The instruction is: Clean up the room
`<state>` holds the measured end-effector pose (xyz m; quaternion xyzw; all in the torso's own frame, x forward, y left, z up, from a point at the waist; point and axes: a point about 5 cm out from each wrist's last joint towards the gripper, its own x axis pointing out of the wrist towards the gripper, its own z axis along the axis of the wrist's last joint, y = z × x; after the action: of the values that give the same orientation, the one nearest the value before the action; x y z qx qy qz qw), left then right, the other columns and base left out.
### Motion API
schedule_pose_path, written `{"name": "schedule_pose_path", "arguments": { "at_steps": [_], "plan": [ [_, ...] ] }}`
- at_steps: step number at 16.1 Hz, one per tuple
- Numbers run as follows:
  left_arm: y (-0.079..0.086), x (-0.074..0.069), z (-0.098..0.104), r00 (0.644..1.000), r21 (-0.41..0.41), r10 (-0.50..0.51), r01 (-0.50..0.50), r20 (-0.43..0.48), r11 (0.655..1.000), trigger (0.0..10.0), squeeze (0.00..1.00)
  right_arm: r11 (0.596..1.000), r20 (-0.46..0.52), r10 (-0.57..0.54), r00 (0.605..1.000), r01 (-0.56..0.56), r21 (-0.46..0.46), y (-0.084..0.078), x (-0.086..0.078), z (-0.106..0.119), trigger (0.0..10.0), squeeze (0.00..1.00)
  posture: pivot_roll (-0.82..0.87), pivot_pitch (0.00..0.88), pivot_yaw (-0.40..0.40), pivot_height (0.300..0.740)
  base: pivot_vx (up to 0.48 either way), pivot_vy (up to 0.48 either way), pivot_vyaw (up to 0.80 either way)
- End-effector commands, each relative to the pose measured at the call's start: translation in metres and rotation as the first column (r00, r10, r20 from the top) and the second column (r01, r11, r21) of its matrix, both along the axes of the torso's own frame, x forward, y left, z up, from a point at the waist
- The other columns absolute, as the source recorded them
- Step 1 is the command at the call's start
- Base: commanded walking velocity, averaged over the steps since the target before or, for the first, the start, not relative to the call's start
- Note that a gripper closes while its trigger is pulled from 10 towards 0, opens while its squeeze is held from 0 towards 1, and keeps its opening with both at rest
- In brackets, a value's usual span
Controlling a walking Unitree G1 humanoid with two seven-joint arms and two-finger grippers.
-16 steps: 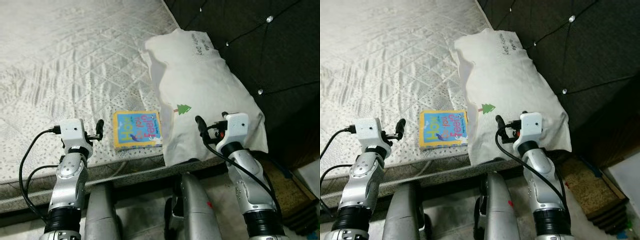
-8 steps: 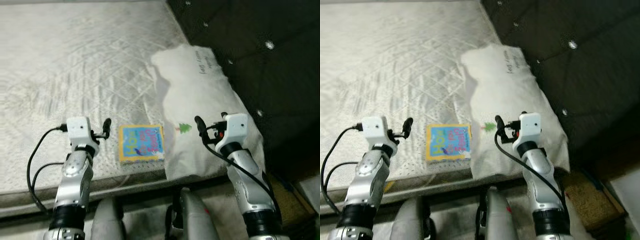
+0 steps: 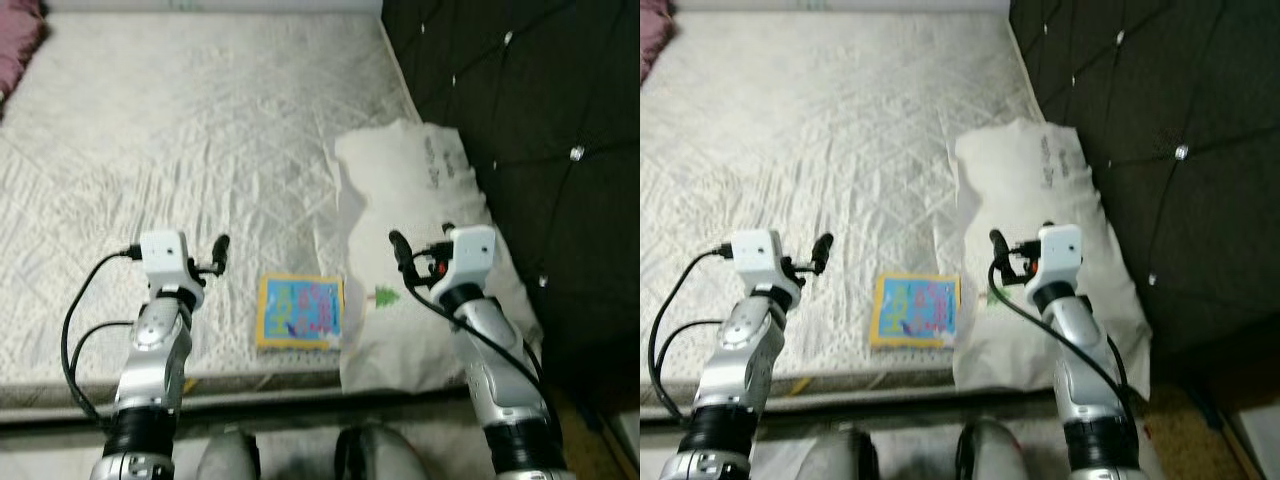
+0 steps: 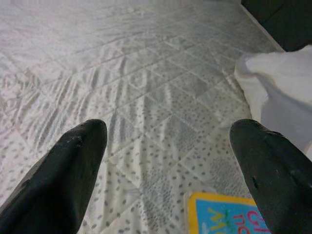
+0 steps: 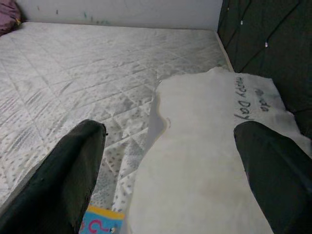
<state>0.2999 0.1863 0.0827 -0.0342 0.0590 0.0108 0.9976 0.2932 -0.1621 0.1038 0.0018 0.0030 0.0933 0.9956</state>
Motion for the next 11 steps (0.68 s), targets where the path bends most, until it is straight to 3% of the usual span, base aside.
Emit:
{"name": "schedule_pose_path", "arguments": {
  "at_steps": [1,9,11],
  "plan": [
    [-0.0028,0.0001,0.0001,1.000,0.001,-0.018,0.018,-0.007,1.000,10.0,0.00,1.000,-0.015,-0.009,1.000,0.009,-0.006,-0.0028,-0.0021,-0.0039,10.0,0.00,-0.01,0.100,-0.043,0.740,0.000,0.000,0.00],
    [-0.0032,-0.0013,0.0005,0.999,0.002,-0.037,0.037,-0.001,0.999,10.0,0.00,0.997,-0.025,-0.079,0.997,0.079,-0.014,-0.0113,-0.0029,-0.0063,10.0,0.00,-0.01,0.108,-0.045,0.740,0.000,0.000,0.00],
    [-0.0019,-0.0025,-0.0018,0.999,0.002,-0.033,0.033,-0.005,0.999,10.0,0.00,0.997,-0.026,-0.082,0.996,0.082,-0.013,-0.0115,-0.0033,-0.0071,10.0,0.00,-0.01,0.108,-0.045,0.740,0.000,-0.276,0.00]
  ]
}}
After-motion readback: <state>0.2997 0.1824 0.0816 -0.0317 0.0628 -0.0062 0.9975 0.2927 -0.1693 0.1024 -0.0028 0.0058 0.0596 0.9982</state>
